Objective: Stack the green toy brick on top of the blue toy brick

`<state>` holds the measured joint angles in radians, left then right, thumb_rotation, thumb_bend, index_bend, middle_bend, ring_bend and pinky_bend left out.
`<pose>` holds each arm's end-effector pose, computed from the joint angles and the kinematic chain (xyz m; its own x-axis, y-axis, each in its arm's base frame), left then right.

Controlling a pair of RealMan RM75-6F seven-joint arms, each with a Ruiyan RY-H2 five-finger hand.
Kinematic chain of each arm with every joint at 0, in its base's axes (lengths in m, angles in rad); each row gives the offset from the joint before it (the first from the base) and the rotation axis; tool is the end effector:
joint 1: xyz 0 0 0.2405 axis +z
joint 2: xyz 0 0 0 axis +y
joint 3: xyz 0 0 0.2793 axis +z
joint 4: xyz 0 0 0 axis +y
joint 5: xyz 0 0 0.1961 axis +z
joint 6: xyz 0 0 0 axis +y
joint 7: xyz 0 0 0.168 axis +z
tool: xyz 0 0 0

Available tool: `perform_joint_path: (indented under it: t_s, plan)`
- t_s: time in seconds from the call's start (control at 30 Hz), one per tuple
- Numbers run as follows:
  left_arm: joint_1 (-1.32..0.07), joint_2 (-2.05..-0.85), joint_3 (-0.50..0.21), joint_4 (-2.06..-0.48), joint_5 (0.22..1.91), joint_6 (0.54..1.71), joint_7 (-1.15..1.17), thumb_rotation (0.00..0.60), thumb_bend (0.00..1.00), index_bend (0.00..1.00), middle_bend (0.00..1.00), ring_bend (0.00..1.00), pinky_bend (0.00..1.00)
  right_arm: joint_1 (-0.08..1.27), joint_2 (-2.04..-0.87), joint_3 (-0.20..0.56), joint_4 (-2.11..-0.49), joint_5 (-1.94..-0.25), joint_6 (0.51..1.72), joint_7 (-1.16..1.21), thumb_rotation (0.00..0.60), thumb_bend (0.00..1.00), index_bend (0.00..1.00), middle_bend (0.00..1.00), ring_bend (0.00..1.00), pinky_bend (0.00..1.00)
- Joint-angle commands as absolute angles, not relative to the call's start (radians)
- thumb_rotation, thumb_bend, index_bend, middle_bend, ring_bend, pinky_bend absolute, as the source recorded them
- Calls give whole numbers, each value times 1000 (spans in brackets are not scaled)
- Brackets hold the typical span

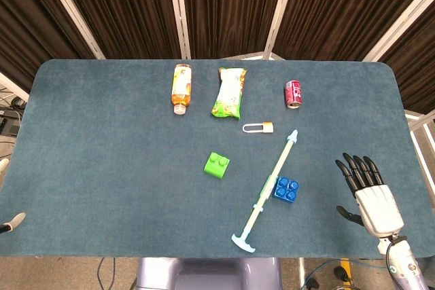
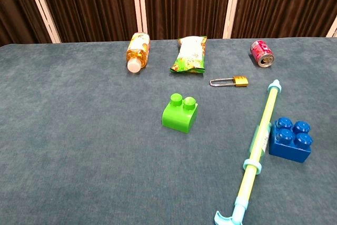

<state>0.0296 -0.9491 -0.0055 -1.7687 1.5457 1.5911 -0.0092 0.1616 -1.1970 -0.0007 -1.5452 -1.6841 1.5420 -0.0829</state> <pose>-0.3144 0.1597 0.2300 0.4037 -0.0140 0.9148 0.9140 0.0508 -0.4026 -0.2897 -0.2161 0.1499 0.4633 0.0554 0.8845 -0.8499 -0.2552 0.4611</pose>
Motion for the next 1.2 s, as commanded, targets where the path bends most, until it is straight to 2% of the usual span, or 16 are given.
perform_joint_path:
  t_s: [0.03,0.2,0.4,0.57,0.77,0.93,1.2]
  plan:
    - [29,-950,-6,-1769,1543,1588,-6,600,0,0,0,0,0,160,-1192,-1,-1545,-1681,1538,-75,600,0,0,0,0,0]
    - [24,-956,-7,-1765,1528,1573,11,600,0,0,0,0,0,166,-1193,-2,-1542,-1681,1519,-80,600,0,0,0,0,0]
    - [21,-959,-15,-1766,1516,1571,16,600,0,0,0,0,0,234,-1205,-1,-1583,-1722,1420,-152,600,0,0,0,0,0]
    - [11,-962,-24,-1765,1490,1550,22,600,0,0,0,0,0,405,-1198,54,-1703,-1721,1176,-250,600,0,0,0,0,0]
    - [2,-945,-35,-1759,1459,1526,-17,600,0,0,0,0,0,645,-1244,193,-1782,-1568,853,-434,600,4,0,0,0,0]
    - [2,-947,-42,-1739,1420,1510,-25,600,0,0,0,0,0,802,-1332,254,-1714,-1478,685,-506,600,84,0,29,0,0]
    - [-4,-957,-63,-1702,1325,1466,-33,600,0,0,0,0,0,1005,-1521,264,-1482,-1467,537,-533,600,134,14,83,0,0]
